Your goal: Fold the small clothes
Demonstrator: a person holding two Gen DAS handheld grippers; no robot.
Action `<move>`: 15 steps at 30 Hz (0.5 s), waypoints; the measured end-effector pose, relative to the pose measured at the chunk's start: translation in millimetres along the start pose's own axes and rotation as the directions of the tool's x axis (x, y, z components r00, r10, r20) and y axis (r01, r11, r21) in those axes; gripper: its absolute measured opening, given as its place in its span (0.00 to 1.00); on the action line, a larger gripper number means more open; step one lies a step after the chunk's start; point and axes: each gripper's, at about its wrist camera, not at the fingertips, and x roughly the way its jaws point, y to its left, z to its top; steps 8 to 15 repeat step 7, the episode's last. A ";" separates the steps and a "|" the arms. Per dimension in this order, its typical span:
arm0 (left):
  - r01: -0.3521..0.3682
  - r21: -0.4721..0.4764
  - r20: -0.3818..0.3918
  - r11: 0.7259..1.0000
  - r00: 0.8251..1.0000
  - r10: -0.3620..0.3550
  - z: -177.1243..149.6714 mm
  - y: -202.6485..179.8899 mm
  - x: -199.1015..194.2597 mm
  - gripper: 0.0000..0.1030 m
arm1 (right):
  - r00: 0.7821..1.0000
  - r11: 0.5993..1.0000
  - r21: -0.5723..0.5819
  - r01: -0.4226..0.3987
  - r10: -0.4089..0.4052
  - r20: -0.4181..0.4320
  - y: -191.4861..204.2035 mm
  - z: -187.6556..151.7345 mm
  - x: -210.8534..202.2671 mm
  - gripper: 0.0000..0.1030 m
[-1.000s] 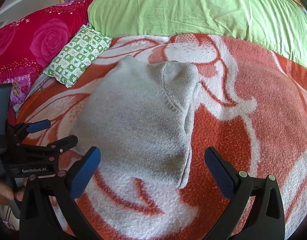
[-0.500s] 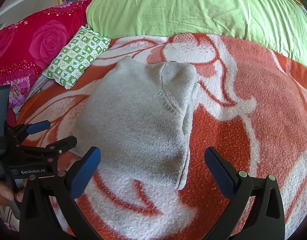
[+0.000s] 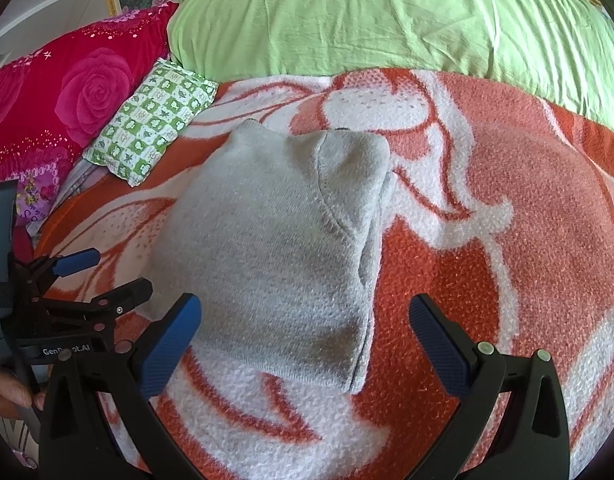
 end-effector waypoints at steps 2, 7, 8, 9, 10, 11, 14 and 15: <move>0.004 0.003 -0.010 1.000 1.000 -0.004 0.4 0.2 1.5 0.97 | 1.000 1.000 0.000 -0.004 0.004 -0.003 -0.4 0.3 0.9 1.00; -0.007 0.016 -0.002 1.000 1.000 0.007 1.3 -0.6 0.0 0.97 | 1.000 1.000 0.002 -0.014 0.014 -0.010 -0.1 2.3 4.2 1.00; -0.007 0.016 -0.002 1.000 1.000 0.007 1.3 -0.6 0.0 0.97 | 1.000 1.000 0.002 -0.014 0.014 -0.010 -0.1 2.3 4.2 1.00; -0.007 0.016 -0.002 1.000 1.000 0.007 1.3 -0.6 0.0 0.97 | 1.000 1.000 0.002 -0.014 0.014 -0.010 -0.1 2.3 4.2 1.00; -0.007 0.016 -0.002 1.000 1.000 0.007 1.3 -0.6 0.0 0.97 | 1.000 1.000 0.002 -0.014 0.014 -0.010 -0.1 2.3 4.2 1.00; -0.007 0.016 -0.002 1.000 1.000 0.007 1.3 -0.6 0.0 0.97 | 1.000 1.000 0.002 -0.014 0.014 -0.010 -0.1 2.3 4.2 1.00; -0.007 0.016 -0.002 1.000 1.000 0.007 1.3 -0.6 0.0 0.97 | 1.000 1.000 0.002 -0.014 0.014 -0.010 -0.1 2.3 4.2 1.00; -0.007 0.016 -0.002 1.000 1.000 0.007 1.3 -0.6 0.0 0.97 | 1.000 1.000 0.002 -0.014 0.014 -0.010 -0.1 2.3 4.2 1.00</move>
